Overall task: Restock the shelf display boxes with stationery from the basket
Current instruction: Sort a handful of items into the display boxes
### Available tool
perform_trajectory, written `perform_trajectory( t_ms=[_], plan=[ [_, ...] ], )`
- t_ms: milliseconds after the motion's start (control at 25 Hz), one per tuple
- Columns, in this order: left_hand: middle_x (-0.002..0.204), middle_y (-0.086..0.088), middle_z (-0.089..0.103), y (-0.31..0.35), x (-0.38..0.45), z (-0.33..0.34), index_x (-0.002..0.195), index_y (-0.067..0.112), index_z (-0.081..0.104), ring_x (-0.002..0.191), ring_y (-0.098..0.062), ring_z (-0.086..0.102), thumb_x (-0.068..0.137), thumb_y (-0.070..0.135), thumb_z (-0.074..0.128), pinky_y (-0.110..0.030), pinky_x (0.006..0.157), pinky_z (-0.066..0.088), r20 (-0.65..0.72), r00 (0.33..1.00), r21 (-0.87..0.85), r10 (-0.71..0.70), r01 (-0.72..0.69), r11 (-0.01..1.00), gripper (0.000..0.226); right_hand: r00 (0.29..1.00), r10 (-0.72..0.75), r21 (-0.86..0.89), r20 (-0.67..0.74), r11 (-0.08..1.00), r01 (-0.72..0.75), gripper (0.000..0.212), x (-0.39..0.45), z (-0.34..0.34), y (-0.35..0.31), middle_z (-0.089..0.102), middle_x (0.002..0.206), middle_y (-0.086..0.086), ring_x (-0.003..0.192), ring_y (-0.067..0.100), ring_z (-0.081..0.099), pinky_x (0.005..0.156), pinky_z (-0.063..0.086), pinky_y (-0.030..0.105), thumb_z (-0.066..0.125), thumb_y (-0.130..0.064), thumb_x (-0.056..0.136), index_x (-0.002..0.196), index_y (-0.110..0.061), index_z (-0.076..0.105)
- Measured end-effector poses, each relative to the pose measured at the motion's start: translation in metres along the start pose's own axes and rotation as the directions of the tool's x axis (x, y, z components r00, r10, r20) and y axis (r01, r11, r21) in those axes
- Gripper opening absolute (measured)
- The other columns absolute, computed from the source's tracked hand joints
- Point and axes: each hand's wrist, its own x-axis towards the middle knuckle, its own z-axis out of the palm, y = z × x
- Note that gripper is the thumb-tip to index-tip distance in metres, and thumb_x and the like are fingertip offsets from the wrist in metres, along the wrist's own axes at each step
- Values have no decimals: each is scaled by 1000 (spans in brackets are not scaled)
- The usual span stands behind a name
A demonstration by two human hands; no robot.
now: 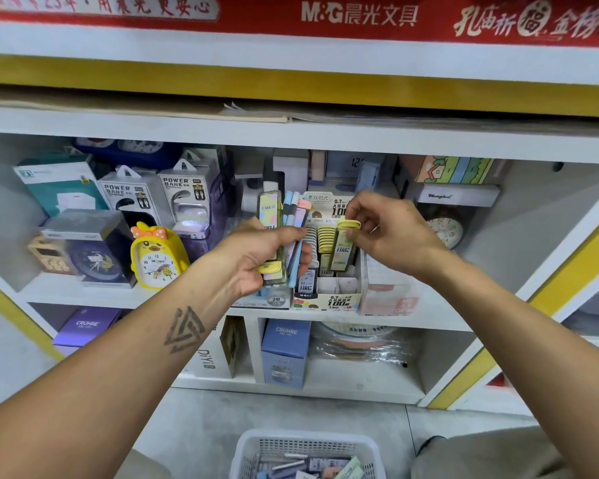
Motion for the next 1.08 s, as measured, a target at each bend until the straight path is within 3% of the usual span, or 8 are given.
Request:
perform_trajectory(
  t_ms=[200, 440, 520, 600, 720, 840, 920, 1080],
  plan=[
    [84, -24, 73, -1, -3, 1, 106, -1, 67, 67, -31, 72, 86, 5, 72, -40, 55, 60, 4, 1000, 11, 7, -7, 1000, 21, 999, 39, 13, 18, 999, -39, 19, 1, 2, -1, 66, 82, 0, 73, 19, 63, 69, 55, 35, 72, -15, 88, 91, -29, 59],
    [81, -23, 73, -2, -6, 0, 96, 0, 69, 63, -30, 71, 88, 6, 70, -42, 57, 61, 27, 1000, 52, 13, -14, 999, 9, 962, 98, -105, 256, 992, -74, 17, -5, 16, -8, 70, 81, -3, 75, 13, 70, 69, 56, 32, 62, -12, 96, 91, -27, 66],
    [79, -23, 73, -2, -7, 0, 94, -1, 68, 61, -29, 70, 89, 6, 70, -43, 58, 62, 46, 999, 69, 9, -12, 998, 9, 977, 24, -292, 210, 955, 39, 19, -2, 16, -8, 72, 86, -2, 82, 19, 67, 75, 55, 35, 57, -13, 96, 95, -21, 74],
    [82, -24, 72, -2, -8, -1, 96, -1, 68, 62, -29, 70, 88, 6, 70, -42, 57, 61, 78, 997, 92, 1, -8, 996, 11, 999, -19, -326, 42, 945, 32, 18, 2, 14, -7, 74, 86, 0, 82, 21, 66, 76, 55, 37, 58, -14, 94, 92, -19, 75],
    [85, -24, 71, -4, -8, 1, 100, 1, 67, 66, -30, 69, 88, 6, 70, -37, 56, 58, 173, 985, 138, -15, -9, 990, 13, 978, 180, 118, -103, 979, -168, 12, 10, 15, -9, 74, 82, -2, 80, 21, 71, 75, 59, 36, 64, -14, 93, 93, -18, 75],
    [84, -21, 72, -6, -9, 3, 97, 6, 69, 68, -29, 70, 88, 7, 72, -36, 57, 58, 259, 965, 185, -52, 4, 983, 10, 922, 379, 619, 77, 707, -342, 14, 17, 16, -17, 77, 88, 2, 79, 18, 72, 74, 60, 35, 65, -24, 96, 102, -14, 73],
    [86, -22, 72, -6, -10, 3, 92, 9, 72, 70, -29, 71, 87, 7, 73, -36, 59, 59, 304, 948, 213, -91, 26, 977, 6, 913, 360, 712, 193, 589, -382, 22, 20, 15, -20, 77, 93, 9, 80, 17, 69, 76, 58, 35, 66, -28, 95, 100, -9, 75],
    [88, -22, 71, -6, -12, 4, 97, 10, 70, 72, -29, 71, 88, 9, 73, -33, 59, 59, 366, 918, 266, -153, 54, 963, 10, 889, 350, 737, 296, 509, -446, 11, 20, 16, -23, 75, 89, 15, 80, 25, 68, 84, 56, 40, 75, -18, 87, 87, -8, 79]
  ],
)
